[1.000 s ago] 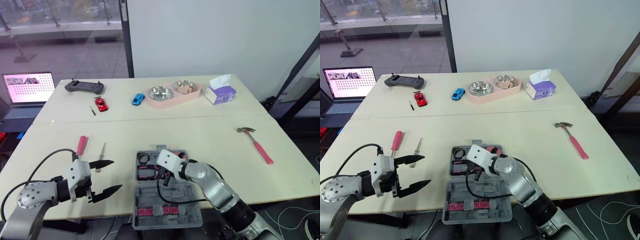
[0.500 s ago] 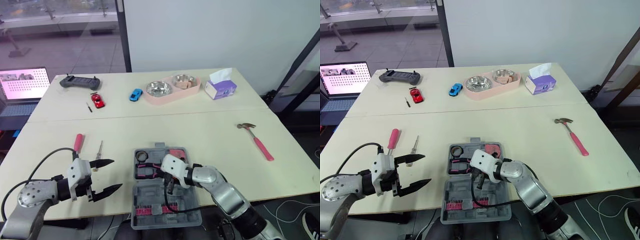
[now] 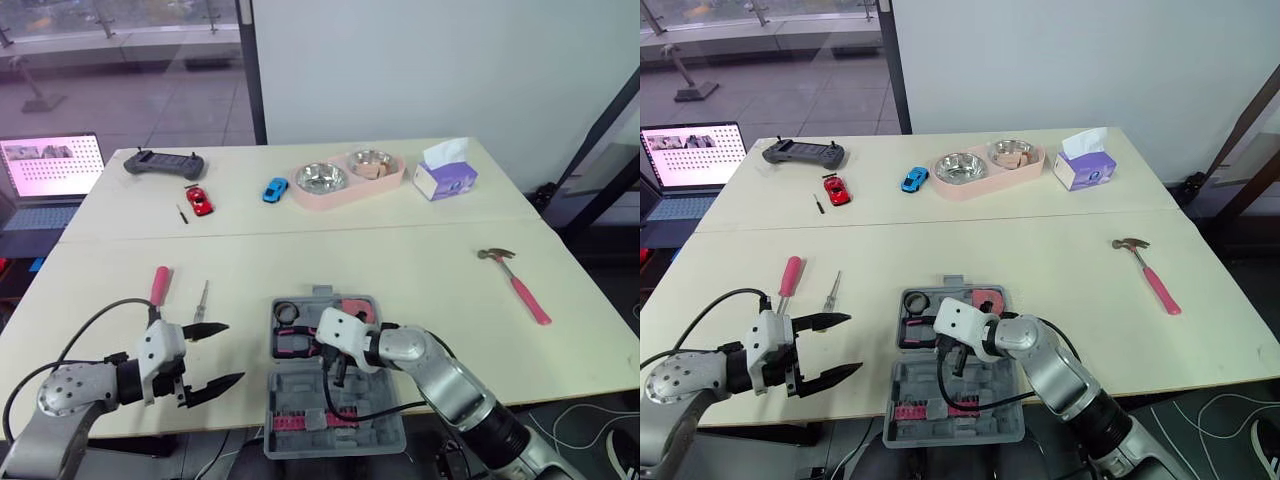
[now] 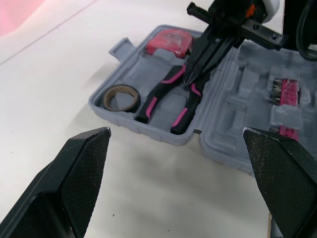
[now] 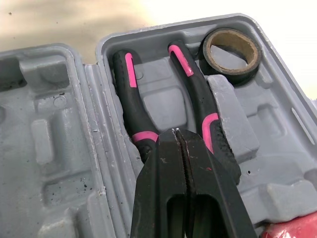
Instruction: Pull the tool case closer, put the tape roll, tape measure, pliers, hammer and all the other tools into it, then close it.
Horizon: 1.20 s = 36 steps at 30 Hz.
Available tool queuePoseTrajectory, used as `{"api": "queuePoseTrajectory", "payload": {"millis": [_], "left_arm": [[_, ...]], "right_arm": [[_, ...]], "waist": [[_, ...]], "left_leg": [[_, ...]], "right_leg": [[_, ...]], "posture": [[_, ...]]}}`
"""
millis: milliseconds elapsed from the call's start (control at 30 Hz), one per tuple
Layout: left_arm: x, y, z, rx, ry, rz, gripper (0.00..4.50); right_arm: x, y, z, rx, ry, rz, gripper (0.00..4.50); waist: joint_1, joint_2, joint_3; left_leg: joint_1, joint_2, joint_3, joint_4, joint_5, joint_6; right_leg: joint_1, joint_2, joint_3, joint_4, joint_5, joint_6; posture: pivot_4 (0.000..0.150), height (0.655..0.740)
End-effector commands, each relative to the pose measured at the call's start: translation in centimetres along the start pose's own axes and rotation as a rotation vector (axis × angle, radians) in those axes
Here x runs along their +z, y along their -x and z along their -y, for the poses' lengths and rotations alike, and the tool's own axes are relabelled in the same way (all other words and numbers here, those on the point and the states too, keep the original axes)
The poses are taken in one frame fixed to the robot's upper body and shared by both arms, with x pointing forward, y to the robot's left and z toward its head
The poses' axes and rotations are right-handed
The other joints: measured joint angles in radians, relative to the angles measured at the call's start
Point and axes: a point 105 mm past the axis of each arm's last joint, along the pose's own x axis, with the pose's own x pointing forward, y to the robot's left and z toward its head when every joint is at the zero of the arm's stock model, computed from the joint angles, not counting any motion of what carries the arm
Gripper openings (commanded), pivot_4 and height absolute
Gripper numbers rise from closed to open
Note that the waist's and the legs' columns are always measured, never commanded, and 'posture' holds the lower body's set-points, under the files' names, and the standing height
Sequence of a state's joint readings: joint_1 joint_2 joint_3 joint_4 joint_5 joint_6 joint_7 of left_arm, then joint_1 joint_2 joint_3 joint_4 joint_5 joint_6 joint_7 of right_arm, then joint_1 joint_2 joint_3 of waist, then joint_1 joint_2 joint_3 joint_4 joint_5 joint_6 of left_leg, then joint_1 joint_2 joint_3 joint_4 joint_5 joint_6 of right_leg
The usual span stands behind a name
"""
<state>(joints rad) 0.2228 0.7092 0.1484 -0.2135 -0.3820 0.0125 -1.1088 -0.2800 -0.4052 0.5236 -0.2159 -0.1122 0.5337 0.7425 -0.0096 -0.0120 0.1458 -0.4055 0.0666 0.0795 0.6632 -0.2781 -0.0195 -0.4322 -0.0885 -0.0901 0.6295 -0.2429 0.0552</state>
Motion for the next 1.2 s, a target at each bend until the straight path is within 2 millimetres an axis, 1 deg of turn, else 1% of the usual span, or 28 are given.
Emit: {"api": "queuePoseTrajectory", "payload": {"millis": [33, 67, 100, 167, 233, 267, 300, 333, 367, 400, 500, 533, 600, 667, 733, 833, 1000, 1067, 1200], "left_arm": [[0.0, -0.6, 0.2, -0.038, -0.017, -0.009, 4.50], [-0.2, -0.7, 0.3, -0.048, -0.011, -0.018, 4.50], [-0.8, -0.9, 0.4, -0.063, 0.005, -0.045, 4.24], [-1.9, -0.9, 0.6, -0.101, 0.016, -0.102, 3.58], [-2.1, -1.3, 0.3, -0.101, 0.014, -0.117, 2.55], [-2.0, -1.5, 0.1, -0.101, 0.011, -0.117, 2.08], [-2.0, -1.8, 0.0, -0.104, 0.009, -0.120, 1.51], [-2.0, -1.9, -0.1, -0.108, 0.005, -0.128, 0.98], [-2.1, -2.1, -0.2, -0.111, -0.001, -0.137, 0.56], [-2.2, -2.3, -0.3, -0.113, -0.008, -0.145, 0.01], [-2.7, -3.2, -0.6, -0.117, -0.030, -0.184, 0.01], [-2.8, -3.4, -0.6, -0.118, -0.035, -0.190, 0.01], [-3.3, -3.8, -0.5, -0.124, -0.034, -0.222, 0.01], [-4.3, -4.3, -0.3, -0.135, -0.049, -0.274, 0.01], [-4.8, -4.7, -0.3, -0.133, -0.064, -0.292, 0.01], [-4.9, -5.7, -0.1, -0.140, -0.084, -0.290, 0.01], [-4.5, -7.3, 0.9, -0.171, -0.110, -0.278, 0.01], [-4.1, -8.3, 1.3, -0.167, -0.093, -0.259, 0.01], [-3.8, -9.5, 1.3, -0.156, -0.095, -0.248, 0.01]], "right_arm": [[5.1, 3.2, 2.2, -0.087, 0.041, 0.205, 0.05], [5.8, 4.1, 2.5, -0.095, 0.045, 0.229, 0.05], [5.8, 5.1, 2.3, -0.072, 0.035, 0.228, 0.01], [4.5, 7.1, 1.2, 0.028, -0.013, 0.147, 0.00], [2.7, 9.3, 0.3, 0.121, -0.051, 0.033, 0.00], [2.0, 10.3, 0.0, 0.147, -0.071, -0.009, 0.00], [1.6, 11.1, -0.1, 0.164, -0.081, -0.039, 0.00], [1.3, 11.7, 0.0, 0.169, -0.089, -0.062, 0.00], [0.9, 12.1, 0.1, 0.165, -0.106, -0.085, 0.00], [0.4, 12.5, 0.3, 0.158, -0.120, -0.112, 0.00], [-2.9, 13.0, 0.9, 0.117, -0.088, -0.290, 0.00], [-3.5, 13.1, 0.8, 0.119, -0.069, -0.323, 0.00], [-4.3, 12.9, 1.0, 0.105, -0.051, -0.369, 0.00], [-5.1, 12.3, 1.4, 0.087, -0.003, -0.426, 0.00], [-5.5, 11.8, 1.6, 0.085, 0.026, -0.457, 0.00], [-5.1, 10.9, 1.8, 0.091, 0.023, -0.451, 0.00], [-4.3, 9.7, 1.6, 0.111, 0.048, -0.437, 0.00], [-3.8, 9.0, 1.4, 0.124, 0.051, -0.421, 0.00], [-3.1, 8.1, 1.6, 0.123, 0.056, -0.408, 0.00]], "waist": [[0.000, 0.001, 0.003], [0.000, 0.002, 0.003], [0.000, 0.002, 0.003], [0.002, 0.002, 0.003], [0.008, 0.002, 0.004], [0.013, 0.001, 0.005], [0.016, 0.000, 0.008], [0.019, -0.001, 0.009], [0.019, -0.001, 0.010], [0.019, -0.002, 0.011], [0.021, -0.001, 0.011], [0.021, -0.001, 0.011], [0.020, -0.002, 0.012], [0.018, -0.002, 0.012], [0.020, -0.002, 0.012], [0.022, -0.002, 0.012], [0.025, -0.001, 0.012], [0.024, -0.001, 0.012], [0.025, -0.001, 0.012]], "left_leg": [[-0.001, 0.000, 0.000, 0.000, 0.000, 0.000], [-0.002, 0.000, 0.000, 0.000, 0.000, 0.000], [-0.002, 0.000, 0.000, 0.001, 0.000, 0.000], [-0.002, 0.000, 0.000, 0.001, 0.000, 0.000], [-0.002, 0.000, 0.000, 0.000, 0.000, 0.000], [-0.002, 0.000, 0.000, 0.000, 0.000, 0.000], [-0.002, 0.000, 0.000, 0.000, 0.000, 0.000], [-0.002, 0.000, 0.000, 0.000, 0.000, 0.000], [-0.002, 0.000, 0.000, 0.000, 0.000, 0.000], [-0.002, 0.000, 0.000, 0.001, 0.000, 0.000], [-0.001, 0.000, -0.001, 0.001, 0.000, 0.000], [-0.001, 0.000, -0.001, 0.001, 0.000, 0.000], [-0.002, 0.000, 0.000, 0.001, 0.000, 0.000], [-0.002, 0.000, 0.000, 0.001, 0.000, 0.000], [-0.002, 0.000, 0.000, 0.001, 0.000, 0.000], [-0.002, 0.000, 0.001, 0.001, 0.000, 0.000], [-0.002, 0.000, 0.000, 0.003, 0.000, 0.000], [-0.002, -0.001, 0.000, 0.003, 0.000, 0.000], [-0.002, -0.001, 0.000, 0.004, 0.000, 0.000]], "right_leg": [[-0.001, 0.000, 0.000, 0.000, 0.000, 0.000], [-0.002, 0.000, 0.000, 0.001, 0.000, 0.000], [-0.002, 0.000, 0.000, 0.001, 0.001, 0.000], [-0.002, 0.001, 0.000, 0.001, 0.001, 0.000], [-0.002, 0.001, -0.001, 0.000, 0.000, 0.000], [-0.002, 0.000, -0.001, -0.001, 0.000, 0.000], [-0.002, 0.000, -0.001, -0.001, 0.000, 0.000], [-0.002, 0.000, -0.001, -0.001, 0.000, 0.000], [-0.002, -0.001, -0.001, -0.001, 0.000, 0.000], [-0.002, 0.000, -0.001, 0.000, 0.001, -0.001], [-0.002, 0.001, -0.001, 0.000, 0.000, 0.000], [-0.002, 0.001, -0.001, 0.000, 0.000, 0.000], [-0.003, 0.001, -0.001, 0.000, 0.001, -0.001], [-0.003, 0.001, -0.001, 0.000, 0.001, -0.002], [-0.004, 0.001, 0.000, 0.000, 0.001, -0.002], [-0.004, 0.001, 0.000, 0.000, 0.001, -0.002], [-0.002, 0.001, 0.000, 0.000, 0.002, -0.002], [-0.002, 0.000, 0.000, 0.000, 0.002, -0.001], [0.000, 0.000, -0.001, 0.001, 0.002, -0.001]], "posture": [[0.150, 0.7400], [0.150, 0.7400], [0.150, 0.7400], [0.150, 0.7400], [0.150, 0.7400], [0.150, 0.7400], [0.150, 0.7400], [0.150, 0.7400], [0.150, 0.7400], [0.150, 0.7400], [0.150, 0.7400], [0.150, 0.7400], [0.150, 0.7400], [0.150, 0.7400], [0.150, 0.7400], [0.150, 0.7400], [0.150, 0.7400], [0.150, 0.7400], [0.150, 0.7400]]}}
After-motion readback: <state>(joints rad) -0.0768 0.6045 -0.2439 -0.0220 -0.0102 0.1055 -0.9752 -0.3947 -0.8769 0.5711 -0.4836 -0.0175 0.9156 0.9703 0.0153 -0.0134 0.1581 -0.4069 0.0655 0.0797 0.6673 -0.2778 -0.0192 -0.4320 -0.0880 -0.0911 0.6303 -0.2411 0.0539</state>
